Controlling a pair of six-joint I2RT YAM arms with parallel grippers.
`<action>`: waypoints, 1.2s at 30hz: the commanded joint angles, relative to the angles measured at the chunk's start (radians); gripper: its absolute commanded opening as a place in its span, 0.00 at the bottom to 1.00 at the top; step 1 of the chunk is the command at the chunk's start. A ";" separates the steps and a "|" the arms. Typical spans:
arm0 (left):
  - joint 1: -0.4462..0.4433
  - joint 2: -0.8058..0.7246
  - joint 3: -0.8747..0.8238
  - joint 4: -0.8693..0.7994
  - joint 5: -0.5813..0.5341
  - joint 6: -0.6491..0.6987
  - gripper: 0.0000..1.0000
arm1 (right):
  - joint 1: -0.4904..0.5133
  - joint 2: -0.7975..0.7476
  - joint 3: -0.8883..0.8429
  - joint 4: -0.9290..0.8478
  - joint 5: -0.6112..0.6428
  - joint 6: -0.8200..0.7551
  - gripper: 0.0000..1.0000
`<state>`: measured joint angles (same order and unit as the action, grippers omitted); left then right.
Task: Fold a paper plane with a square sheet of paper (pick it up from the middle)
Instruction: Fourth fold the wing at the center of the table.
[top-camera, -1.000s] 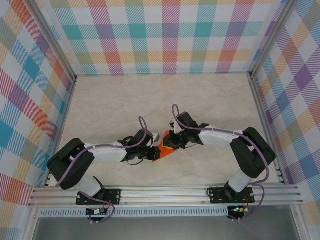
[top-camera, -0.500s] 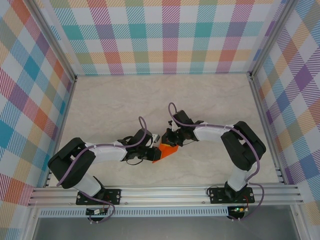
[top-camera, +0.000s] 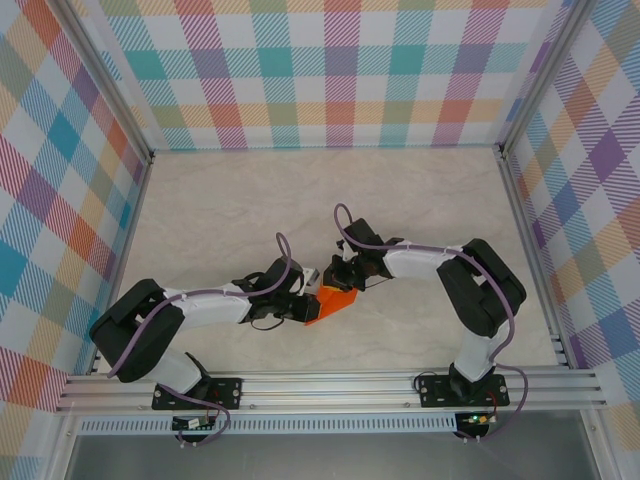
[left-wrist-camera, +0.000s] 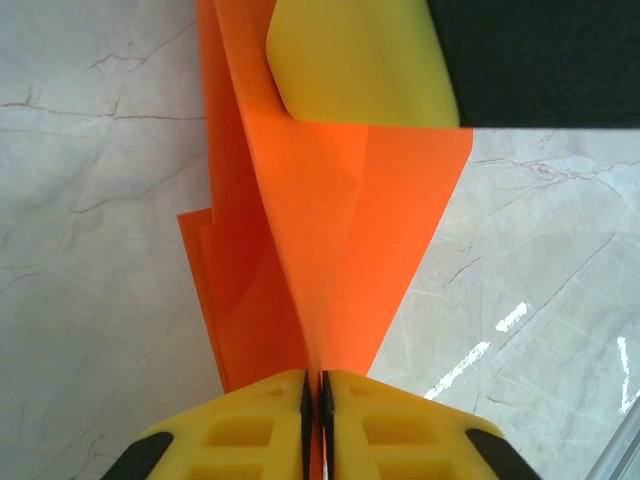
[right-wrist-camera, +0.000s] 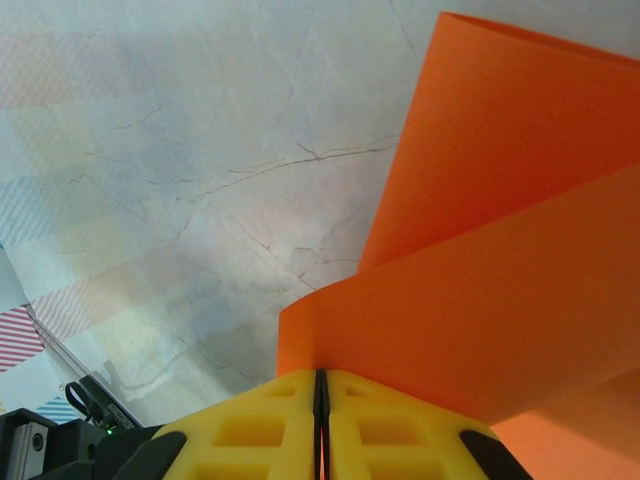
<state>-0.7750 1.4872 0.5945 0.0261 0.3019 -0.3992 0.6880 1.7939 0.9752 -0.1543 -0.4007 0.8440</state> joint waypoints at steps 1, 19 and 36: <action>0.014 -0.016 -0.019 -0.018 -0.009 0.010 0.11 | -0.004 0.018 0.026 -0.028 0.007 -0.016 0.10; 0.102 0.024 -0.051 0.080 0.174 -0.024 0.07 | -0.005 0.061 0.046 -0.073 0.053 -0.034 0.10; 0.108 0.006 -0.045 0.001 0.147 0.025 0.10 | -0.007 0.020 0.017 -0.081 0.076 -0.021 0.10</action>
<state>-0.6838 1.5040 0.5518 0.0544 0.4450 -0.3939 0.6872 1.8484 1.0088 -0.2043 -0.3511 0.8288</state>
